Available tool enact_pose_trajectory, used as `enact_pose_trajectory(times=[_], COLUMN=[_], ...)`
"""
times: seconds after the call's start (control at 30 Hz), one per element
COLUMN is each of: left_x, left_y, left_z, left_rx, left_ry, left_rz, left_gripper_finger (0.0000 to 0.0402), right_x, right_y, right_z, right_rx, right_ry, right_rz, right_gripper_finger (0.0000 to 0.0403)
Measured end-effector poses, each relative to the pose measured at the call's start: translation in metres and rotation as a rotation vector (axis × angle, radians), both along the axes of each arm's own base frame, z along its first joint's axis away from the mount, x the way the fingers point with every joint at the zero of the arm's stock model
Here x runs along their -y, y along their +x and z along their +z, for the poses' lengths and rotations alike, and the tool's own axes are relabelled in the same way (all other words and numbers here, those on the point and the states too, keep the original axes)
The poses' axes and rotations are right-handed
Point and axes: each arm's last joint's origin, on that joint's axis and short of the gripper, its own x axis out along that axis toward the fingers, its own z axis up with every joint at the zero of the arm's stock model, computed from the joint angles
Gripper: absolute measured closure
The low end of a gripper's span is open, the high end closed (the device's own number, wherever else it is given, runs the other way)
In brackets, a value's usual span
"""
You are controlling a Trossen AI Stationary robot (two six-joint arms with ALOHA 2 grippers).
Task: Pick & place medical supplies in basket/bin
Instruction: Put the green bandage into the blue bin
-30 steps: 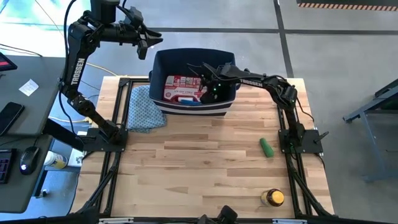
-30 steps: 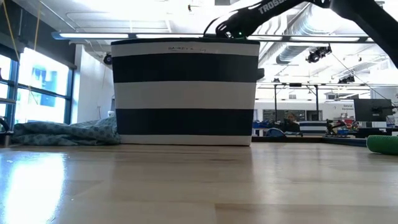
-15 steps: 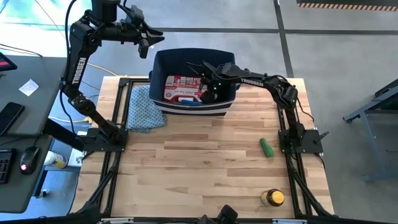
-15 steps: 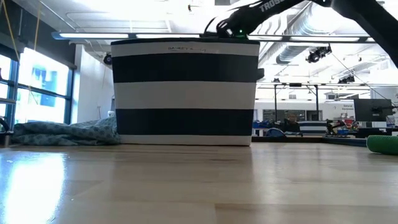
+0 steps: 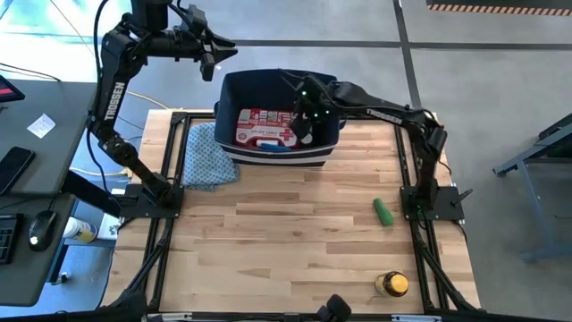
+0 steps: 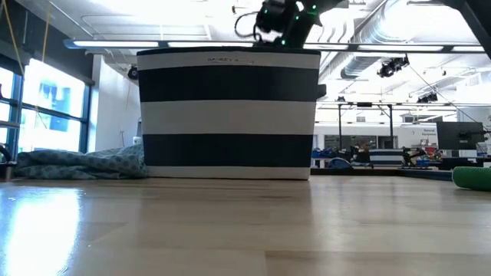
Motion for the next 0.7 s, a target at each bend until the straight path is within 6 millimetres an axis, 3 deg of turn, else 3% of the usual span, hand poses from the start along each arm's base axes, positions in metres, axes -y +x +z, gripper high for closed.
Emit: enact_pose_trajectory(times=[0.2,0.47,0.7], left_x=[-0.003,-0.005,0.001], left_y=[0.003,0.003,-0.001], left_z=[0.000,0.002,0.006], left_rx=[0.023,0.070,0.108], left_ry=[-0.024,-0.088,-0.144], left_rz=[0.004,0.044,0.071], left_gripper_finger=[0.0257,0.0257,0.0257], right_x=[-0.006,-0.031,-0.073], right_y=[-0.012,-0.041,-0.071], right_z=[0.035,0.071,0.086], right_rx=[0.140,0.180,0.109], right_ry=[-0.060,-0.072,-0.026], right_rz=[-0.065,-0.091,-0.063], right_gripper_finger=[0.0155,0.0159,0.0160])
